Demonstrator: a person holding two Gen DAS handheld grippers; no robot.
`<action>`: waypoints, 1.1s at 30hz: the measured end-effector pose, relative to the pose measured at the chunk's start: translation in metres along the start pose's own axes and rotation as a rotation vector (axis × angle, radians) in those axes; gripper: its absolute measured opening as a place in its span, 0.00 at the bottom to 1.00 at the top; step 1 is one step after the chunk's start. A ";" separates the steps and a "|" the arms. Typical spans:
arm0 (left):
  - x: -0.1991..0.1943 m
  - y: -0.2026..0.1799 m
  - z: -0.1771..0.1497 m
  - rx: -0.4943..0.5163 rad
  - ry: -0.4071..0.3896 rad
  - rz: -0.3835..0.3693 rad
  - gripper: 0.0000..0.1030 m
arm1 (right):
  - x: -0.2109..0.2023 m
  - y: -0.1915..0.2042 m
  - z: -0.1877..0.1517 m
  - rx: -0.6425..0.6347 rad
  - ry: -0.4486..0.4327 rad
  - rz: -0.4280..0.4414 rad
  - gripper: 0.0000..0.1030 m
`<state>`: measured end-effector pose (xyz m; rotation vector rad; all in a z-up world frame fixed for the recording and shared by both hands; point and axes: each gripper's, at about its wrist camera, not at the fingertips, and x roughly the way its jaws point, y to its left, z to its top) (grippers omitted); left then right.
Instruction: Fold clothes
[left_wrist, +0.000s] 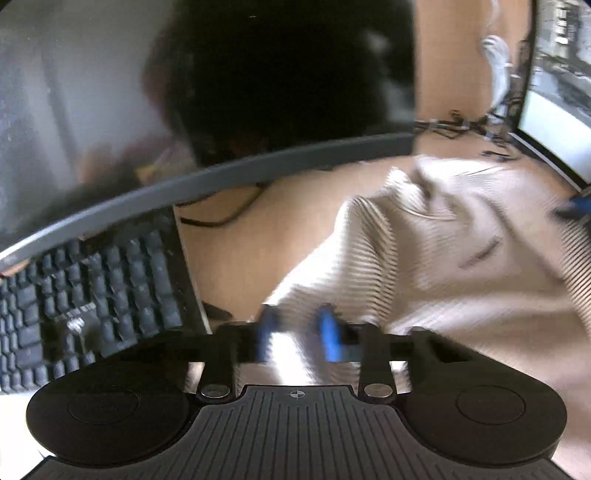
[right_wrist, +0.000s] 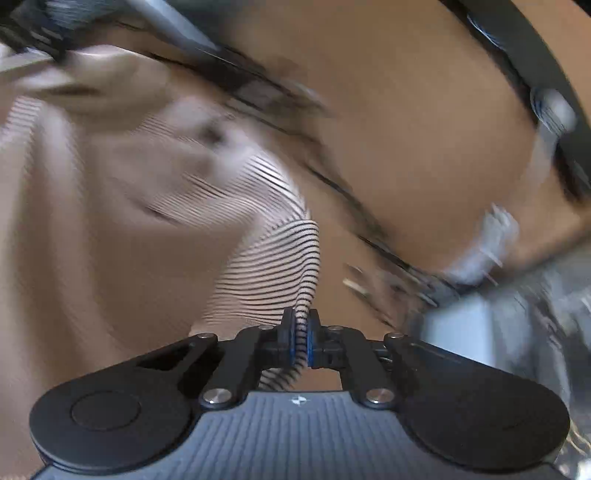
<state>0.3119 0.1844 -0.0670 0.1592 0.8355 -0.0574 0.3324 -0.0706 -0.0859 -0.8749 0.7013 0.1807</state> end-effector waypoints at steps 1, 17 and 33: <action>0.004 0.002 0.004 -0.010 -0.002 0.036 0.17 | 0.008 -0.014 -0.006 0.010 0.017 -0.037 0.05; -0.038 -0.007 -0.016 -0.017 -0.023 -0.154 0.82 | -0.006 -0.064 -0.015 0.486 -0.089 0.199 0.27; -0.020 0.052 -0.001 0.060 -0.018 0.199 0.07 | -0.059 0.082 -0.018 0.409 -0.084 0.755 0.57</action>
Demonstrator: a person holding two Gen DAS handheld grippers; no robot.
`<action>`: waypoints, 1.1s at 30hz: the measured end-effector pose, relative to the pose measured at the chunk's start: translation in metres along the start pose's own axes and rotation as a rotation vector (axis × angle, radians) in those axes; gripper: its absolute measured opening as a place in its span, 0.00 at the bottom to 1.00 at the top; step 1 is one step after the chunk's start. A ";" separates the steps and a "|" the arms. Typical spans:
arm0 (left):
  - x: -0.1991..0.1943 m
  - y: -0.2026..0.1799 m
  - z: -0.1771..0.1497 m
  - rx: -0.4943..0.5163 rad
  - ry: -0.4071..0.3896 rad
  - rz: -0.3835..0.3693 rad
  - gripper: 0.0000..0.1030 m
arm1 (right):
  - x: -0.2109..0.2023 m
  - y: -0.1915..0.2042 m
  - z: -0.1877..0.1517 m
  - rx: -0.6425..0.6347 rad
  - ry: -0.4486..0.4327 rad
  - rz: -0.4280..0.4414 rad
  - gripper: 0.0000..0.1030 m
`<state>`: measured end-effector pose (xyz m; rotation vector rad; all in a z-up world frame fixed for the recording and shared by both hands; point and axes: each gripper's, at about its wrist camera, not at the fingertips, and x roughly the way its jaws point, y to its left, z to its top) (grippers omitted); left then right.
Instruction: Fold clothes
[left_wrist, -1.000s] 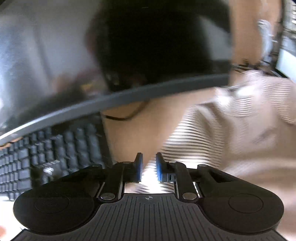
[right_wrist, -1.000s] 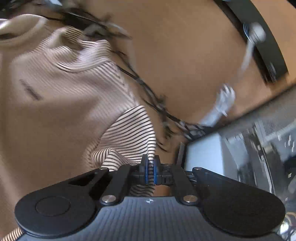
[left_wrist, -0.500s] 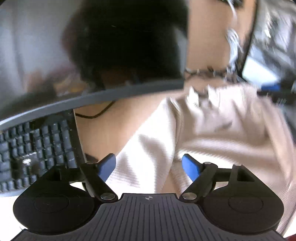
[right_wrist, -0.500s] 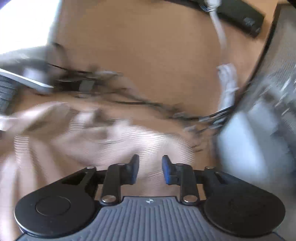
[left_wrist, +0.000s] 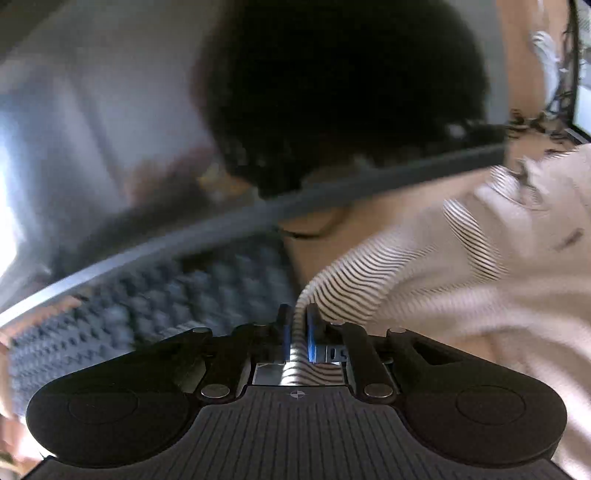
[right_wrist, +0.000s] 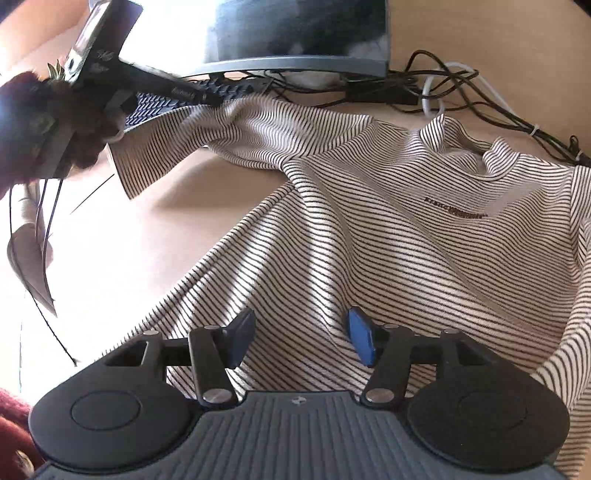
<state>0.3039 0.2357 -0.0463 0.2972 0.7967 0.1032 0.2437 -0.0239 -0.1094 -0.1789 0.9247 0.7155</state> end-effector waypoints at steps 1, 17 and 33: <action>0.001 0.003 0.002 0.001 -0.002 0.017 0.06 | 0.000 0.006 0.000 -0.002 0.001 -0.008 0.57; -0.060 -0.043 -0.028 -0.334 -0.065 -0.599 0.93 | -0.111 0.011 -0.073 -0.101 -0.023 -0.327 0.67; -0.062 -0.133 -0.078 -0.191 -0.071 -0.661 0.98 | -0.179 -0.075 0.029 0.060 -0.289 -0.660 0.12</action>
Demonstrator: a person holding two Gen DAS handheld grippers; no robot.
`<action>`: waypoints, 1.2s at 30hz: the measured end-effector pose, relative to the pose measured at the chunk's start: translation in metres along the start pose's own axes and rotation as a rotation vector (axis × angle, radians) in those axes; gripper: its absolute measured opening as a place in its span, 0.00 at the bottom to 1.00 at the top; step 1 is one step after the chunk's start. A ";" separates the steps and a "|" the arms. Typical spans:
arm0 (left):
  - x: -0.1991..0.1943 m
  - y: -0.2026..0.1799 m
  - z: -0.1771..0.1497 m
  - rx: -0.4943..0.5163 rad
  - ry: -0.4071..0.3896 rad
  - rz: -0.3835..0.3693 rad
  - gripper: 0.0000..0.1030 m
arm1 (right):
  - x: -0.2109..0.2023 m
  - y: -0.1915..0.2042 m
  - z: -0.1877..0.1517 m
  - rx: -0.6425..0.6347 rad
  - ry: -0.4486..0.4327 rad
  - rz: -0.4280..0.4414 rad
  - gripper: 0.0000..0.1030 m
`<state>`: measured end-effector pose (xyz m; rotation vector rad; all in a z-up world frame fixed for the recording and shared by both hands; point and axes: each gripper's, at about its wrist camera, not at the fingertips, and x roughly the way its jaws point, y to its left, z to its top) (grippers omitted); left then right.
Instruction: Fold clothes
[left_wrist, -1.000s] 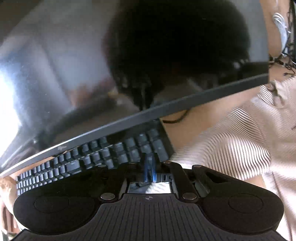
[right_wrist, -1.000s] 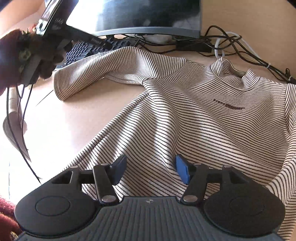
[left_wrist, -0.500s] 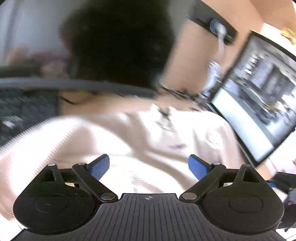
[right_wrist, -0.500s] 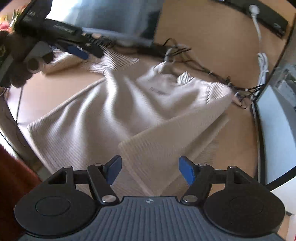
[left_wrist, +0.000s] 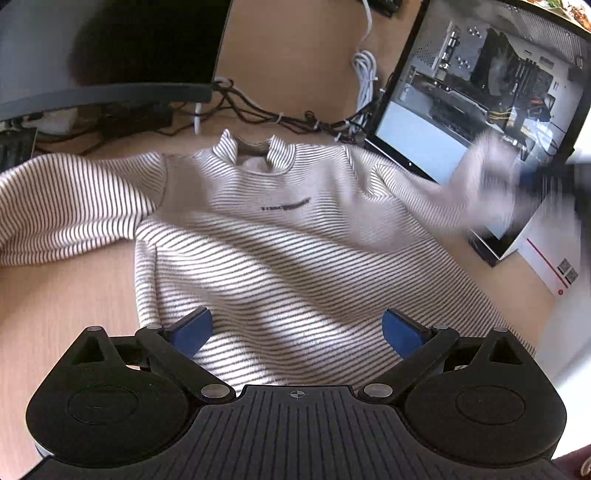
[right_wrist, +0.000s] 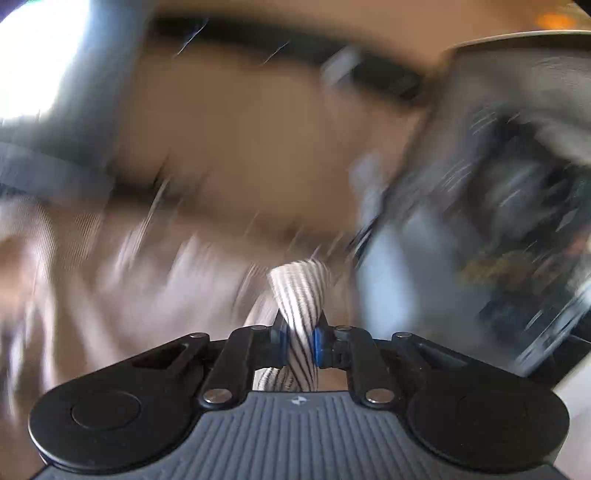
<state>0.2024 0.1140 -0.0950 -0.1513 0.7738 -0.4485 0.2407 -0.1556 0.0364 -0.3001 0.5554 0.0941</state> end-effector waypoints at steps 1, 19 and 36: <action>-0.001 0.001 0.000 -0.010 -0.004 0.002 0.99 | -0.002 -0.017 0.021 0.052 -0.041 -0.014 0.12; -0.046 0.019 -0.002 -0.248 -0.050 -0.007 1.00 | 0.080 0.050 0.102 0.140 -0.002 0.312 0.13; -0.038 0.024 0.000 -0.307 0.016 0.009 1.00 | 0.127 0.022 0.027 0.342 0.107 0.321 0.49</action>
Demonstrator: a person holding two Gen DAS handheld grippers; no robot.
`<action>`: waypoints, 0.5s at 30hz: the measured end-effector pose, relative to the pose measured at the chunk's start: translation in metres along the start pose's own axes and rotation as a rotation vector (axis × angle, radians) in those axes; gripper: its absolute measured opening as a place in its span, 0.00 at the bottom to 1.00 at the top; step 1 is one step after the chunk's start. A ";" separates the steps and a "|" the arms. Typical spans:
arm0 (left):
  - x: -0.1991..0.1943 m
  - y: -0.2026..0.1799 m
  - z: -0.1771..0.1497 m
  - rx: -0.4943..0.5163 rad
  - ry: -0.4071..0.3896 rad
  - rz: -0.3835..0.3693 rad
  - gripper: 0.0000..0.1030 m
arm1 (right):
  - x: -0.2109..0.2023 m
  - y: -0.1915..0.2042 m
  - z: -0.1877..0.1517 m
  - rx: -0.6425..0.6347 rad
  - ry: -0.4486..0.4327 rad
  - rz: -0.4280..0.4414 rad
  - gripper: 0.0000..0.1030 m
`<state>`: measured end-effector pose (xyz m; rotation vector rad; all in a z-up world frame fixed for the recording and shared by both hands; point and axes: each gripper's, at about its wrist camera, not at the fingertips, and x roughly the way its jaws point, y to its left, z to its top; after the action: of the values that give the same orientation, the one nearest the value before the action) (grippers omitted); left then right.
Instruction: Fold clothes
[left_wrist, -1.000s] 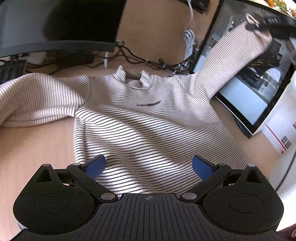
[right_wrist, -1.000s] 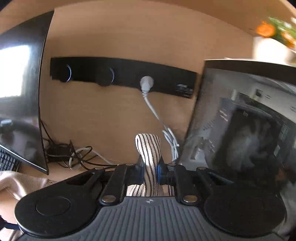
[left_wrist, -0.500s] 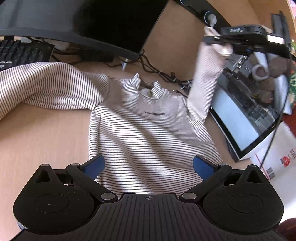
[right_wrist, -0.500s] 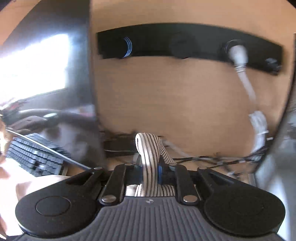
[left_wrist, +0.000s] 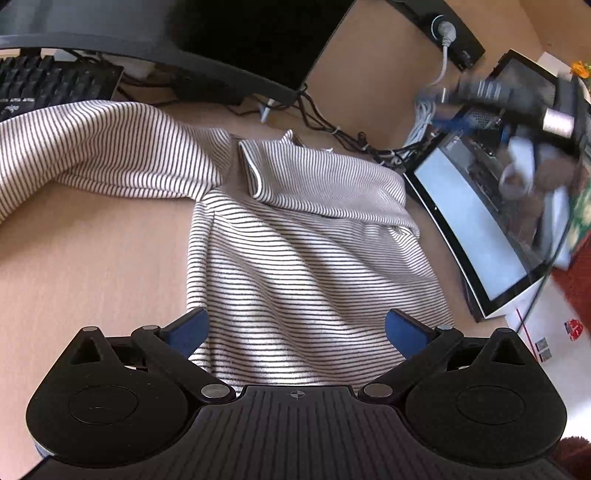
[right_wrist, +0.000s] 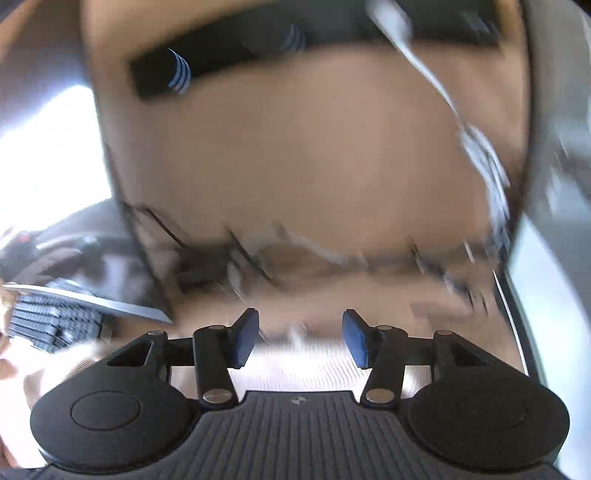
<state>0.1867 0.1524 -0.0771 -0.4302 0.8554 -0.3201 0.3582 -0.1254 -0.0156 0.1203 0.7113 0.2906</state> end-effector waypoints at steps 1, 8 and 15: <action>0.001 0.001 0.001 -0.002 0.004 0.002 1.00 | 0.008 -0.008 -0.013 0.029 0.029 -0.011 0.49; -0.025 0.031 0.011 -0.036 -0.044 0.121 1.00 | 0.043 -0.019 -0.075 -0.068 0.140 -0.104 0.46; -0.074 0.080 0.024 -0.084 -0.146 0.308 1.00 | 0.037 -0.007 -0.045 -0.154 0.018 -0.161 0.46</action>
<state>0.1676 0.2594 -0.0534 -0.3881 0.7801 0.0317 0.3562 -0.1209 -0.0741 -0.0861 0.7094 0.1921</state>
